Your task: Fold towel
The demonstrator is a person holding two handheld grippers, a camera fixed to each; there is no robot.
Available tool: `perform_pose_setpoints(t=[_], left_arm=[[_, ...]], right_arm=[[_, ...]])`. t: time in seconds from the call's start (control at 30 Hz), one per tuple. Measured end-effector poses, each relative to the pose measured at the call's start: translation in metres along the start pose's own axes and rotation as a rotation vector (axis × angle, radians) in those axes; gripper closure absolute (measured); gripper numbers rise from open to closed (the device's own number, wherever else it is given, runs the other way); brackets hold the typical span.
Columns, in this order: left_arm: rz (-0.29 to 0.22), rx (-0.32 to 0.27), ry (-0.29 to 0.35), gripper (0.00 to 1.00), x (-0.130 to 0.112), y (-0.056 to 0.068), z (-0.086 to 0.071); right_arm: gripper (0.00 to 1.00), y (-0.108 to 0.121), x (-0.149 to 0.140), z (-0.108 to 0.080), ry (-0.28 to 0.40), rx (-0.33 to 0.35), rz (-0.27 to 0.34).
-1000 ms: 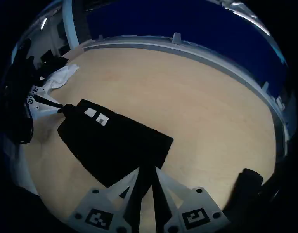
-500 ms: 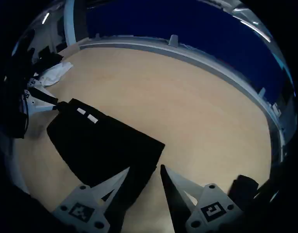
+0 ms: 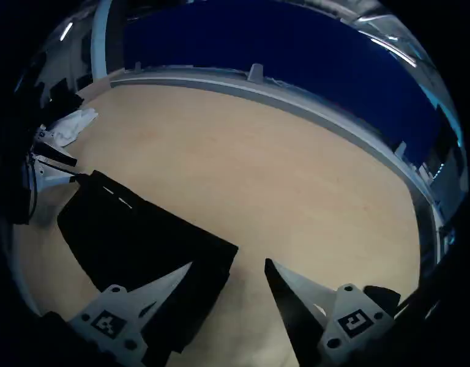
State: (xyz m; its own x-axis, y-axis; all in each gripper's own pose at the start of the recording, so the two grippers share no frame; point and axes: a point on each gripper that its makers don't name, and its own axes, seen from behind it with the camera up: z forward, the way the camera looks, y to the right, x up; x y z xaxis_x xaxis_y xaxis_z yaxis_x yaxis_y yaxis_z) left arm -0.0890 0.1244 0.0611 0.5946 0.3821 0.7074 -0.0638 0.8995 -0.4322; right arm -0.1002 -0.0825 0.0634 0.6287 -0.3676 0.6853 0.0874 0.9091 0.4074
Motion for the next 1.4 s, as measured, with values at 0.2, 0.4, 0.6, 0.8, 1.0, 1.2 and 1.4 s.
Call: perform_pose_setpoints(t=[0.2, 0.4, 0.6, 0.8, 1.0, 1.2, 1.4], left_arm=[[-0.015, 0.017, 0.006, 0.15, 0.000, -0.009, -0.002], [-0.024, 0.026, 0.009, 0.10, -0.002, -0.012, -0.007], [-0.038, 0.027, 0.014, 0.07, -0.008, -0.015, -0.015], [-0.070, 0.030, 0.020, 0.07, -0.017, -0.018, -0.026], [-0.110, 0.036, 0.023, 0.07, -0.031, -0.018, -0.041], [-0.129, 0.048, 0.023, 0.07, -0.051, -0.015, -0.058], [-0.125, 0.058, 0.022, 0.07, -0.070, -0.009, -0.074]], right_arm=[[0.00, 0.005, 0.005, -0.003, 0.019, -0.011, 0.020], [0.00, 0.003, 0.002, -0.007, 0.020, -0.002, 0.029], [0.00, 0.000, -0.002, -0.014, 0.021, 0.005, 0.026], [0.00, -0.003, -0.005, -0.026, 0.027, 0.007, 0.024], [0.00, -0.007, -0.010, -0.043, 0.039, 0.014, 0.024], [0.00, -0.015, -0.021, -0.059, 0.046, 0.028, 0.036], [0.00, -0.023, -0.033, -0.075, 0.044, 0.038, 0.039]])
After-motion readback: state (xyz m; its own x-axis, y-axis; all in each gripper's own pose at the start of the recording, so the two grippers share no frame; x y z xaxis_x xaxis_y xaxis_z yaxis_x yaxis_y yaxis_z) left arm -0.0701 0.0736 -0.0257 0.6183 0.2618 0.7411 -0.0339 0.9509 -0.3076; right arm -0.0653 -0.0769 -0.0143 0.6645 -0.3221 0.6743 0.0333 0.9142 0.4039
